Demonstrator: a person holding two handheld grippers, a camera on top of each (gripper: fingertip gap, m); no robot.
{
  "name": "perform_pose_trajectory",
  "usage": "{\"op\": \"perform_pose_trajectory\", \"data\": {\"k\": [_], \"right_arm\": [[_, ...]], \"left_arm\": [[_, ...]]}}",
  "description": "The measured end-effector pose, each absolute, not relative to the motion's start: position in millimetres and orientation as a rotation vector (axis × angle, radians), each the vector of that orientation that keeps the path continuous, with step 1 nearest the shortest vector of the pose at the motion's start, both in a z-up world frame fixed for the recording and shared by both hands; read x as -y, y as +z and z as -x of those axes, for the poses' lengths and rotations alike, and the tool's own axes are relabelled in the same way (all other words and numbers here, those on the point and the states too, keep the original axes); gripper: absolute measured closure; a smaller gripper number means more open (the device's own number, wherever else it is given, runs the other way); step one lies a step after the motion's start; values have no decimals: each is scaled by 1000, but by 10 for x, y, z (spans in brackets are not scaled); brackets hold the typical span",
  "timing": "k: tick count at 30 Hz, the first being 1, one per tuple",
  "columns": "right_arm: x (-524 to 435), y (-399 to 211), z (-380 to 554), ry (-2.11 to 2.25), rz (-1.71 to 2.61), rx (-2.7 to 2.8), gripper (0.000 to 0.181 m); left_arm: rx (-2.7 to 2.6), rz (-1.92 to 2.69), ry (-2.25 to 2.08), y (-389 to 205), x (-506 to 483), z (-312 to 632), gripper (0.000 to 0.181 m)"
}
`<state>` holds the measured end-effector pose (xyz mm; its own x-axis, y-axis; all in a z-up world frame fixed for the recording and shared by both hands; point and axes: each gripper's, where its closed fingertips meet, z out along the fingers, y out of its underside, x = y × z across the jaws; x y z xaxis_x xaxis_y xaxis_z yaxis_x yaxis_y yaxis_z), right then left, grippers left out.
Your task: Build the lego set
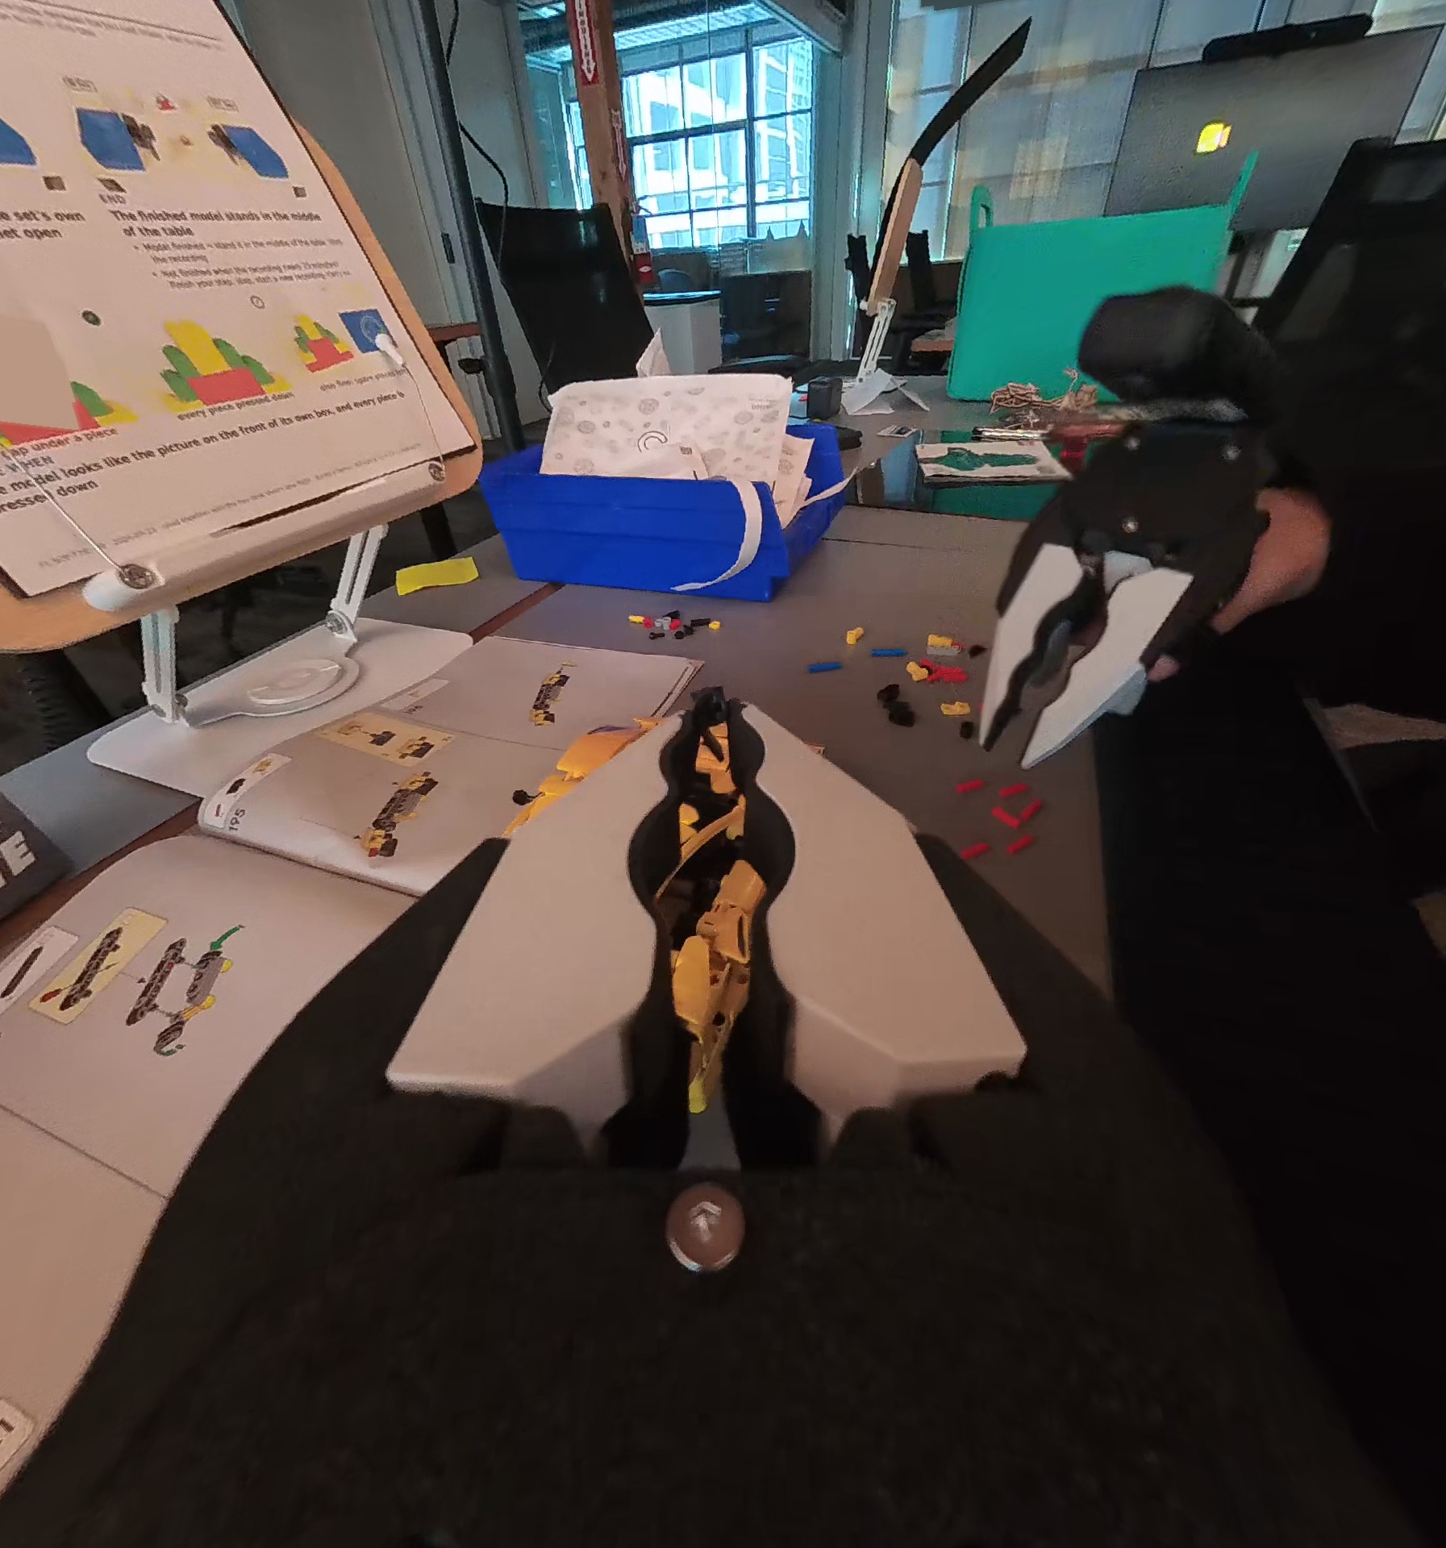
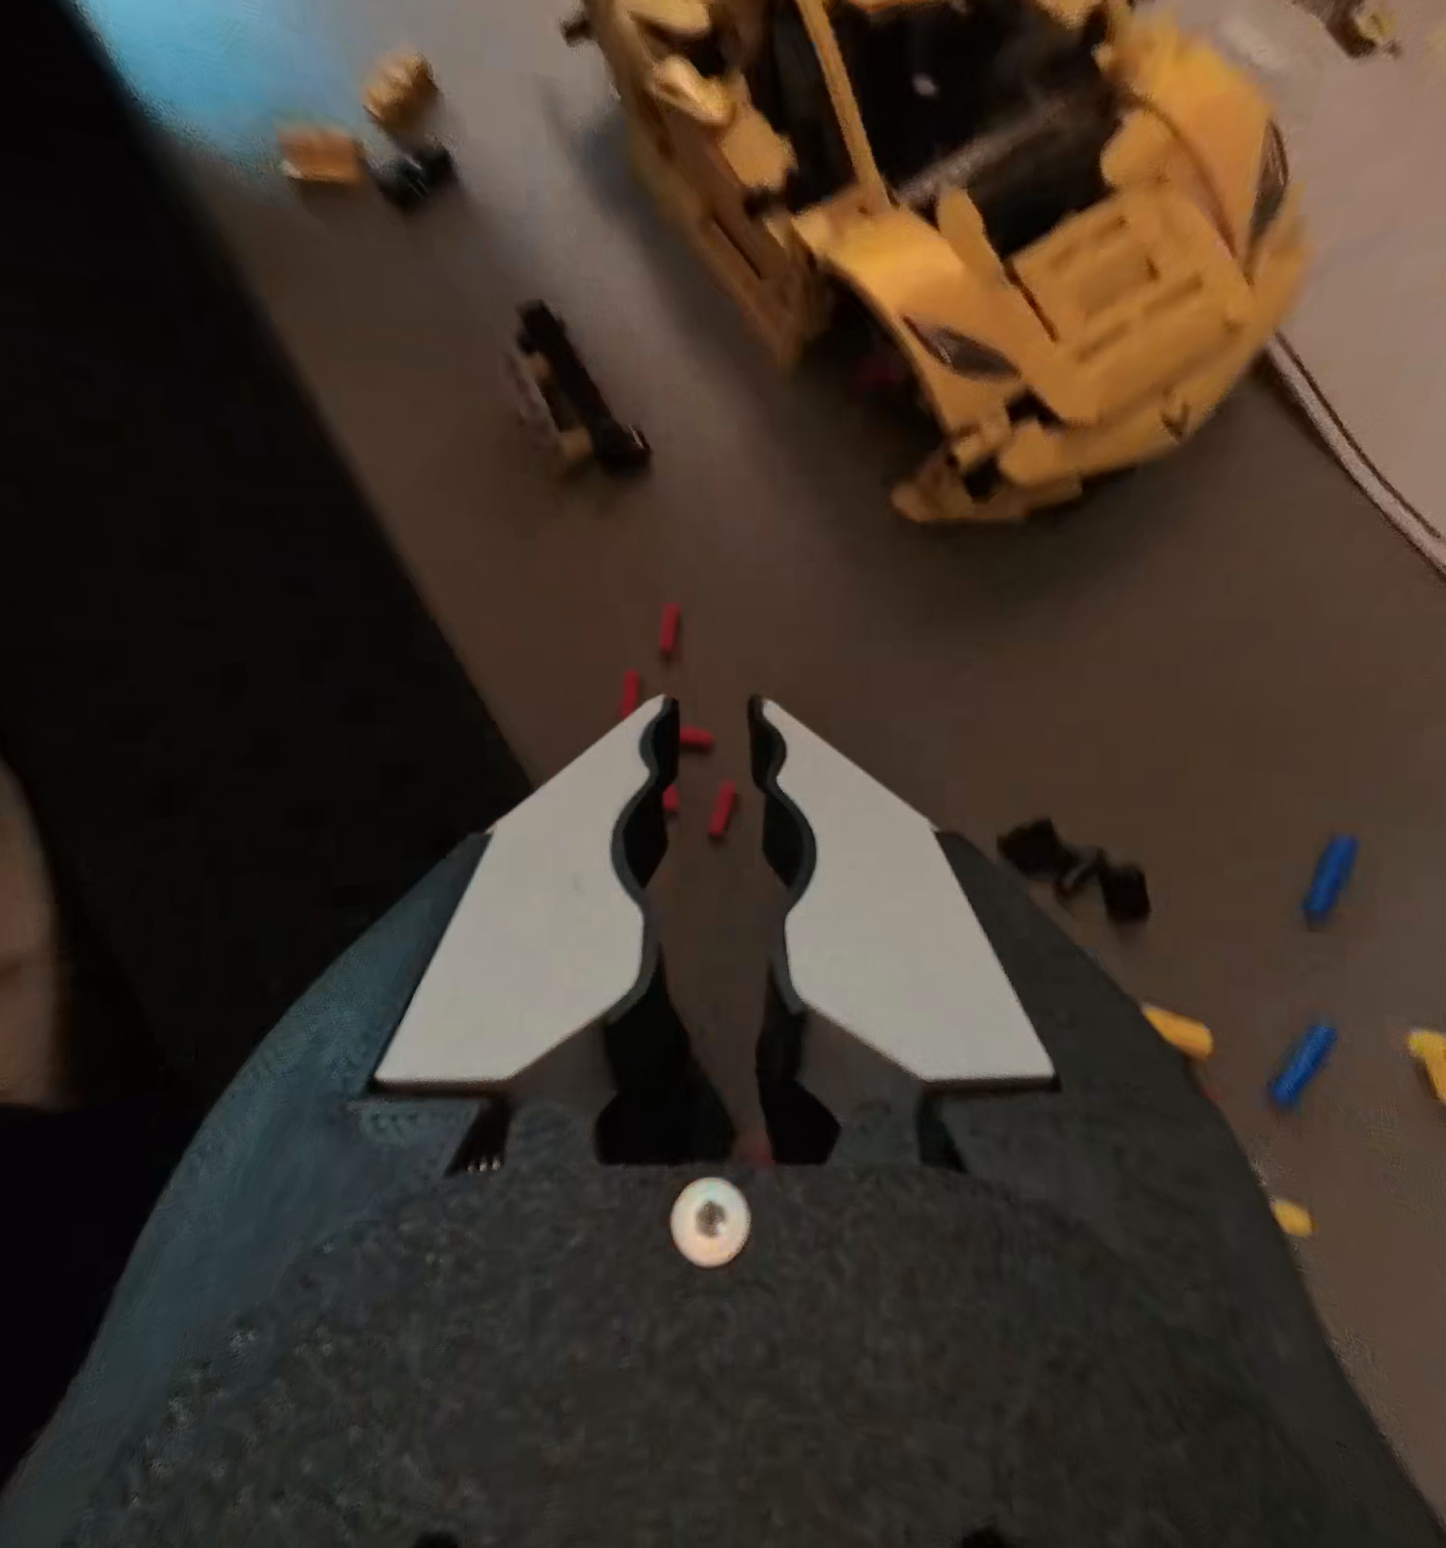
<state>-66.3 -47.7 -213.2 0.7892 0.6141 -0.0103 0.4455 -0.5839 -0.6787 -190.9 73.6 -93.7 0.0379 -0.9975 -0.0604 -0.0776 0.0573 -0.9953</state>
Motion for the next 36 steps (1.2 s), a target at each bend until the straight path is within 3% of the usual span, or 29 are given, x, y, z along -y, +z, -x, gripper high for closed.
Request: {"op": "perform_pose_trajectory", "data": {"k": [22,28,36], "right_arm": [[361,-2439,555,179,2341,796,179],[57,-1497,1264,577,1889,676,179],[-184,-1202,1706,801,1744,579,179]], "left_arm": [[-1419,1254,-1077,-1174,-515,1768,175],[-1494,1254,-1070,-1323,-336,1631,175],[-1431,1247,-1132,-1236,-317,1603,175]]}}
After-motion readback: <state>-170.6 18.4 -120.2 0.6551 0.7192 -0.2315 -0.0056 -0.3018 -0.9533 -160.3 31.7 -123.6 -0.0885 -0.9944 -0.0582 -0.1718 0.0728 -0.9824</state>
